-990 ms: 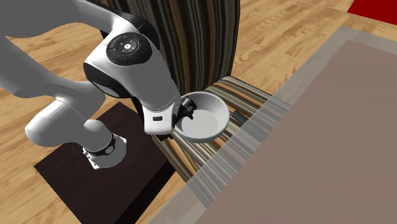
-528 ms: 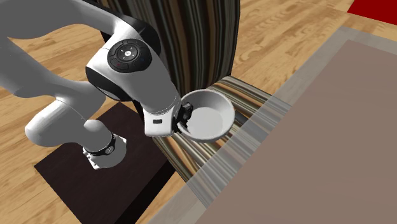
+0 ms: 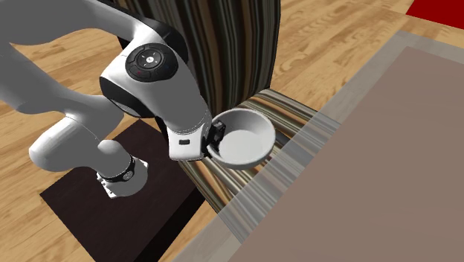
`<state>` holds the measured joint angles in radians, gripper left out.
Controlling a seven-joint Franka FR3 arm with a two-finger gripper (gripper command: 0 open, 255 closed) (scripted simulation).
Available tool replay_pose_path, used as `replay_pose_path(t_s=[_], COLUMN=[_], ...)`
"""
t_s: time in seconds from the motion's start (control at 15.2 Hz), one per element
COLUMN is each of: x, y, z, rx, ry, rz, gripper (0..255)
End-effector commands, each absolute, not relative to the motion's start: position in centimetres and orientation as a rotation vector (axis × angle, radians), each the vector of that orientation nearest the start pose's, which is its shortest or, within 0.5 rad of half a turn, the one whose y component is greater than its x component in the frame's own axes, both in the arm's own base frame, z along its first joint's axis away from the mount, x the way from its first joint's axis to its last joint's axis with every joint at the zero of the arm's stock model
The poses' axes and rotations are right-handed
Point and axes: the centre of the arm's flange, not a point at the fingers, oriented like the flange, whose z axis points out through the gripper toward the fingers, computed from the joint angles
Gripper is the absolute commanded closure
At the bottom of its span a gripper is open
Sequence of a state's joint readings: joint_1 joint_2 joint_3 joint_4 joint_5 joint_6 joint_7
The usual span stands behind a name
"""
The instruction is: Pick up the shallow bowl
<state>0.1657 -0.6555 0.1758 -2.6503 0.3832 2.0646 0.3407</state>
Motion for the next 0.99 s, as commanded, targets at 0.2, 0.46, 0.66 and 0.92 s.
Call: replay_pose_path(t_s=[0.2, 0.46, 0.66, 0.92], x=[32.0, 32.0, 32.0, 32.0], y=[15.4, 15.4, 15.4, 15.4], z=[46.0, 48.1, 49.7, 50.9], rx=[-2.997, -2.997, -2.997, -2.997], ry=[0.173, 0.173, 0.173, 0.173], rz=[0.005, 0.005, 0.005, 0.005], gripper=[255, 255, 255, 255])
